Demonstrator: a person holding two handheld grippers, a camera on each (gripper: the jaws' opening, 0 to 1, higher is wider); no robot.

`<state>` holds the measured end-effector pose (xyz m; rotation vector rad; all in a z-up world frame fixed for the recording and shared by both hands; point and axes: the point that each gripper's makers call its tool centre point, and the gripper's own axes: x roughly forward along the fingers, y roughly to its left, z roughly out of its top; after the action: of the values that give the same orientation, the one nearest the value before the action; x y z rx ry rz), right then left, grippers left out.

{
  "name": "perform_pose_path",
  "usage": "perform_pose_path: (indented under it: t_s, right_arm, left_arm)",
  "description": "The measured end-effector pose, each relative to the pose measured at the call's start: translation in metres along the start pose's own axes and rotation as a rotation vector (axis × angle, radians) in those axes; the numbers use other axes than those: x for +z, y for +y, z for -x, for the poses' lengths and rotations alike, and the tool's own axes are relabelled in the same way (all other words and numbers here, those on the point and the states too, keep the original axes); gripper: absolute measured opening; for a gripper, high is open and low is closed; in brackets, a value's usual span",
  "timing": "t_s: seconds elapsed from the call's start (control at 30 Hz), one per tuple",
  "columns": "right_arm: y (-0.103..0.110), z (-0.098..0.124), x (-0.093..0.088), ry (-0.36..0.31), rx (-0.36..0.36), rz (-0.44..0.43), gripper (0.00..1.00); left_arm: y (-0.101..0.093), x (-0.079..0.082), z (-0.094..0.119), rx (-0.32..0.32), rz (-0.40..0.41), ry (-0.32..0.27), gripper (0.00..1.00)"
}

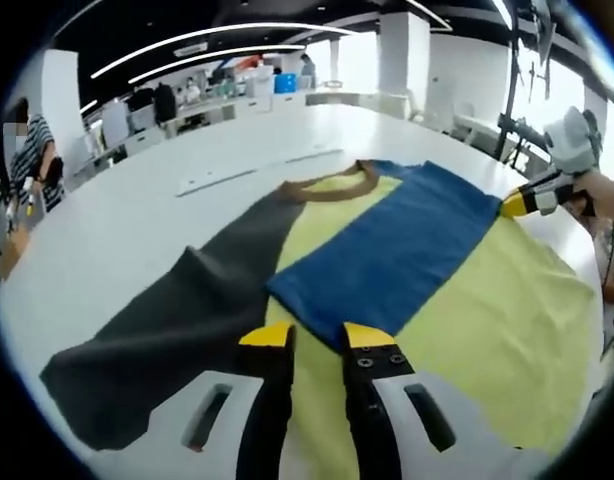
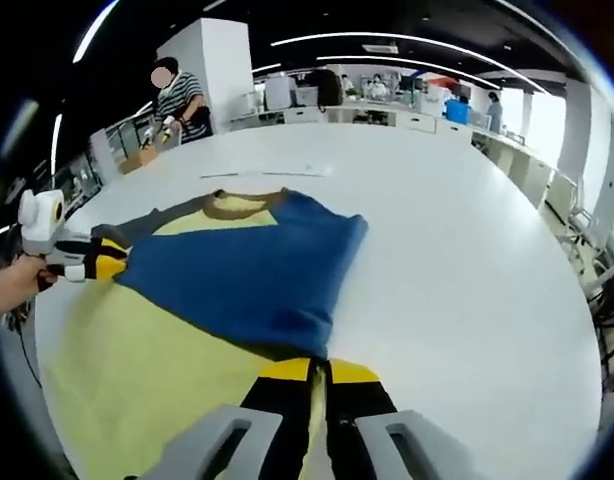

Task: Fold the garment on the visible template until the final outline fits inside the template.

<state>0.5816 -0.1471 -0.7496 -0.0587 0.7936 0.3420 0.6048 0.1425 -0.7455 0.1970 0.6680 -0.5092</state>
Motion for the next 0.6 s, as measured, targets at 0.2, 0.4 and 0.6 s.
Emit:
perform_pose_path:
  t_s: [0.2,0.4,0.6]
  right_arm:
    - [0.012,0.007,0.014,-0.064,0.061,-0.008,0.30]
    - [0.034,0.016,0.031,-0.126,0.132,0.025,0.58]
    - [0.056,0.029,0.042,-0.172,0.221,0.035,0.84]
  left_arm:
    - [0.013,0.001,0.014,-0.001,0.027,-0.032,0.26]
    - [0.026,0.005,0.028,0.008,0.023,-0.063,0.43]
    - [0.039,0.007,0.041,0.022,0.044,-0.098,0.65]
